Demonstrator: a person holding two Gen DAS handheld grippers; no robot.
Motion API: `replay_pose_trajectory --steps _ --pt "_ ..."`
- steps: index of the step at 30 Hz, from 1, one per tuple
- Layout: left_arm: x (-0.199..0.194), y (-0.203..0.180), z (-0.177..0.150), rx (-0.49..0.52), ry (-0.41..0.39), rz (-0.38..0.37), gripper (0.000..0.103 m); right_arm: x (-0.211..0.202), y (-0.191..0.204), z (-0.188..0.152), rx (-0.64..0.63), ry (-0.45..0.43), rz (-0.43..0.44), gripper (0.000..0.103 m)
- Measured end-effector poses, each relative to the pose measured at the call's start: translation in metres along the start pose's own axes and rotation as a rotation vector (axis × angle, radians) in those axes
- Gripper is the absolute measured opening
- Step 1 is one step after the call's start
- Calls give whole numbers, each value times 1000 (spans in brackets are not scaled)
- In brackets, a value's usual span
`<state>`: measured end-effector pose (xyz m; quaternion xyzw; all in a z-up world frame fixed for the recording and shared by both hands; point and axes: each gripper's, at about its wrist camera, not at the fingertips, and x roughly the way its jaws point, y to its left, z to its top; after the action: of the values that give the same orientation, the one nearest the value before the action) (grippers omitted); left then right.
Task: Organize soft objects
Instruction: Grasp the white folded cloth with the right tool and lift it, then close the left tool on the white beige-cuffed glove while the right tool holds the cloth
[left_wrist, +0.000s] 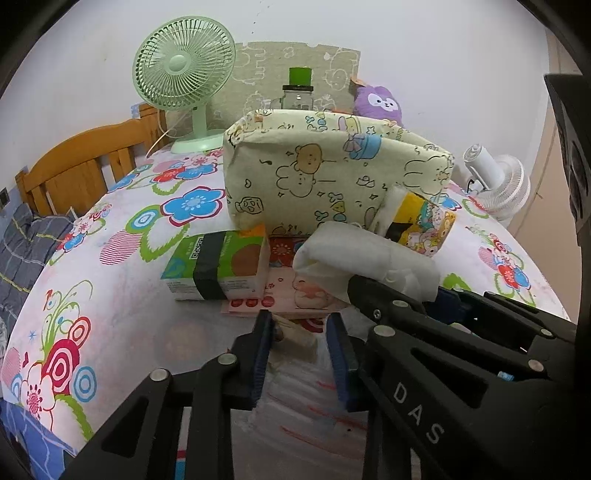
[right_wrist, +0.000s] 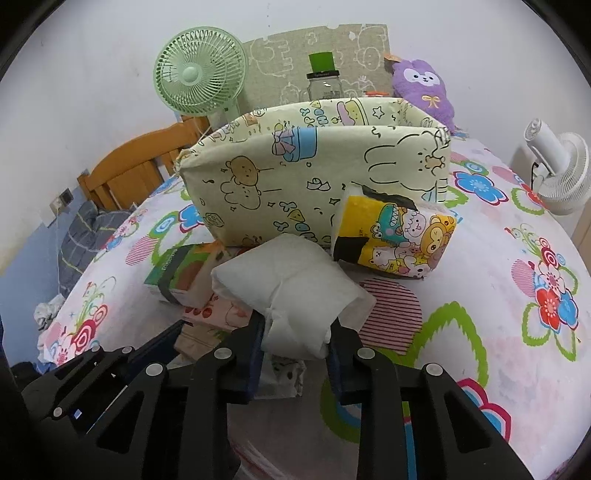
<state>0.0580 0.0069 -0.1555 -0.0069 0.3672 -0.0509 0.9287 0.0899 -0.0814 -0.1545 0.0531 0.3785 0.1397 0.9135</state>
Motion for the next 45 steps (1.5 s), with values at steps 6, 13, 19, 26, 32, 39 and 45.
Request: replay_pose_trajectory --steps 6,13,19,26,32,39,45 --pt "-5 -1 -2 -5 -6 6 23 -11 0 -2 3 -8 4 32" --pt "-17 2 -4 -9 -29 1 27 -25 8 -7 -30 -31 12 32" --pt "-29 -2 -5 -2 -54 -8 39 -37 9 -7 -36 -47 14 32" --pt "-31 -11 -8 1 -41 -41 57 -47 3 -11 -32 -56 -7 31" --pt "-27 -24 -12 10 -17 -73 68 -49 -10 -18 -12 -42 -46 31" --pt "-12 -29 -12 8 29 -68 73 -46 -21 -17 7 -45 -94 31" --pt "-3 -29 -10 -5 43 -97 78 -38 -24 -16 7 -39 -106 31"
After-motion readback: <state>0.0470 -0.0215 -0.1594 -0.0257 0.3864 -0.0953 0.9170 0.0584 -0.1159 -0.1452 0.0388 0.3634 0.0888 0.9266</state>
